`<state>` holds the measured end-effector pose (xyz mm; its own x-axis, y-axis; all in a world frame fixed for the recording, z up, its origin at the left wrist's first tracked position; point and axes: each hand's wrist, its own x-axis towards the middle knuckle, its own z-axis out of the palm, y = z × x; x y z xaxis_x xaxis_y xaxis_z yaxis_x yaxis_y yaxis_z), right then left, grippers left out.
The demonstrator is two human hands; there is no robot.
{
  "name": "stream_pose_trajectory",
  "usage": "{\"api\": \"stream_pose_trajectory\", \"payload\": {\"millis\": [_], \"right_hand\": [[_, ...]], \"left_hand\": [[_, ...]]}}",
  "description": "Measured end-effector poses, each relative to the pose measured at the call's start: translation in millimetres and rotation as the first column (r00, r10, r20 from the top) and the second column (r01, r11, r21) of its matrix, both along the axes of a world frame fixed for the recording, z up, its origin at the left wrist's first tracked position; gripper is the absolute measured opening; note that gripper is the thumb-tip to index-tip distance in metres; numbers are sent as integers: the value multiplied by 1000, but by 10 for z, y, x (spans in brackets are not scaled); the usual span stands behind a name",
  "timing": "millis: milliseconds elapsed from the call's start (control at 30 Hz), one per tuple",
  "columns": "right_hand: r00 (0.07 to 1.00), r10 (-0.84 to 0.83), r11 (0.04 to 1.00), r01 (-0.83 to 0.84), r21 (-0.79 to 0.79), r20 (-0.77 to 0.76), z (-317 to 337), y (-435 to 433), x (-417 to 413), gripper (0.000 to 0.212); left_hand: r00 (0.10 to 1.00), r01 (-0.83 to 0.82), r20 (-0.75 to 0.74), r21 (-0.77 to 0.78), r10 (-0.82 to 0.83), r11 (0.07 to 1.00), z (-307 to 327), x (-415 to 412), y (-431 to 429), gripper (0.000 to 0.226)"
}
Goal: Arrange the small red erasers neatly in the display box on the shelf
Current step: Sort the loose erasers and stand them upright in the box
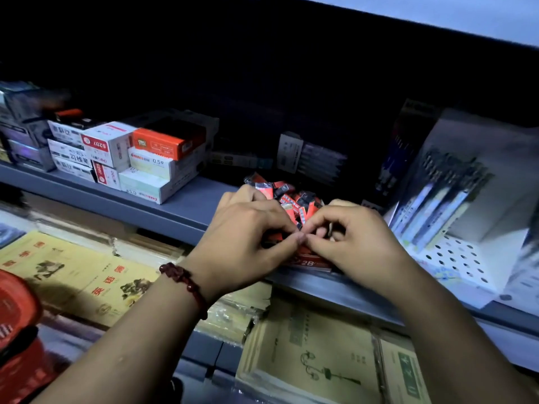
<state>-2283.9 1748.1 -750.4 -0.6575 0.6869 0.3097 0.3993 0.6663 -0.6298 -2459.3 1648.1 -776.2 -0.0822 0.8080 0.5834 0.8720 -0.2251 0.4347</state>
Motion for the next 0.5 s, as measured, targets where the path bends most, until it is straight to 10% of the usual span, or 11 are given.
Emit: {"api": "stream_pose_trajectory", "payload": {"millis": [500], "right_hand": [[978,-210,976,210,57,-16,-50,5,-20,29]], "left_hand": [[998,31,-50,-3,-31,1000,0,8,-41,23]]}}
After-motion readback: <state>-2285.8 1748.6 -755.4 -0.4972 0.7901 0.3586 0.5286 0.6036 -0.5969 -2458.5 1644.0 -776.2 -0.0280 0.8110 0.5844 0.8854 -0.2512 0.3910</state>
